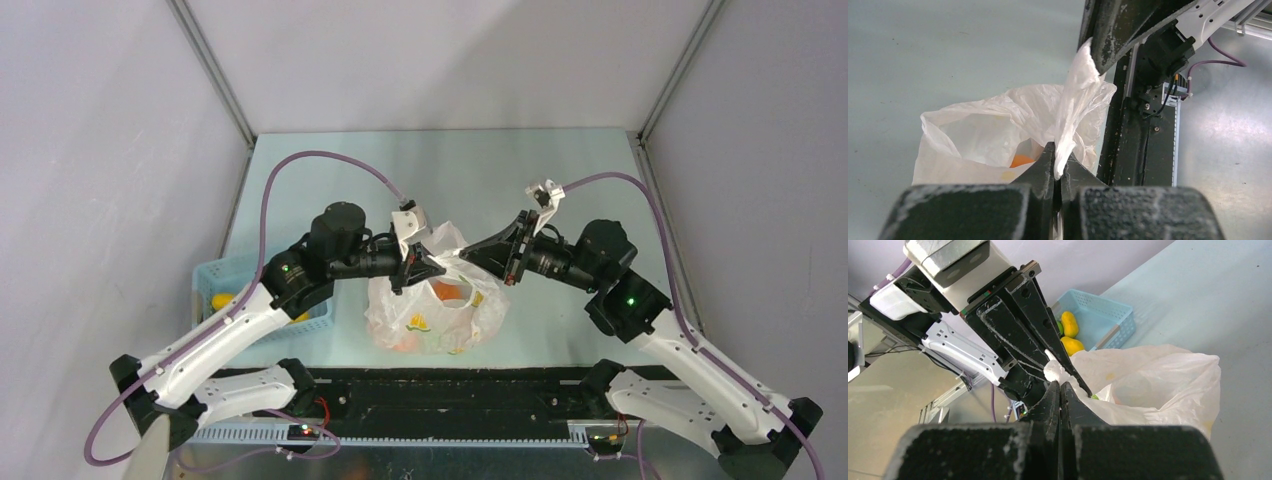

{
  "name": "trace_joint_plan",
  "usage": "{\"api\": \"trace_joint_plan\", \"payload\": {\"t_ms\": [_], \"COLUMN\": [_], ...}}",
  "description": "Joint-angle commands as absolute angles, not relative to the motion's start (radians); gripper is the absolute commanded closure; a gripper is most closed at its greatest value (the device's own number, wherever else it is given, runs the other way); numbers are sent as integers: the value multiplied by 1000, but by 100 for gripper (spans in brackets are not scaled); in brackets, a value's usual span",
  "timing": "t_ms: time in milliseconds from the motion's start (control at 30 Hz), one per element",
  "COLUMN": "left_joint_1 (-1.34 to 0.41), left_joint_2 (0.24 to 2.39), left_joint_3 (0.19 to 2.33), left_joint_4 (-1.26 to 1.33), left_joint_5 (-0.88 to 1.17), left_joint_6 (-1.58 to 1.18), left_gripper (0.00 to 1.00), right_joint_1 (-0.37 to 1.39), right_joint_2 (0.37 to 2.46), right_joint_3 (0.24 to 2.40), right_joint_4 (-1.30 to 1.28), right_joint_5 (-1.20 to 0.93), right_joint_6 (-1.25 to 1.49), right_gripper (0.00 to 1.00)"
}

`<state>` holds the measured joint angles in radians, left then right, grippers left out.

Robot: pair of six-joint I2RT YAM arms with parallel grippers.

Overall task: Place the fake fruits into the plastic bag and tie a complex knot
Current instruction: Tie the plastic bag at the center of the board.

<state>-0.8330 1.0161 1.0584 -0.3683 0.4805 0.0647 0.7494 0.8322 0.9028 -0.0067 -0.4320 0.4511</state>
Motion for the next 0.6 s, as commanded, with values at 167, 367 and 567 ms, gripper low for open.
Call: {"api": "trace_joint_plan", "payload": {"t_ms": [167, 367, 567], "left_joint_1": [-820, -819, -814], "left_joint_2": [1029, 1017, 978], "left_joint_3": [1079, 1063, 1008], "left_joint_4": [-394, -380, -350], "left_joint_5": [387, 366, 353], "left_joint_6": [72, 30, -5], "left_gripper": [100, 100, 100], "right_joint_1": [880, 1022, 1107], "right_joint_2": [766, 771, 802], "right_joint_3": [880, 769, 655], "right_joint_4": [-18, 36, 156], "right_joint_5": [-354, -169, -30], "right_joint_6": [352, 334, 340], "right_gripper": [100, 100, 100]}}
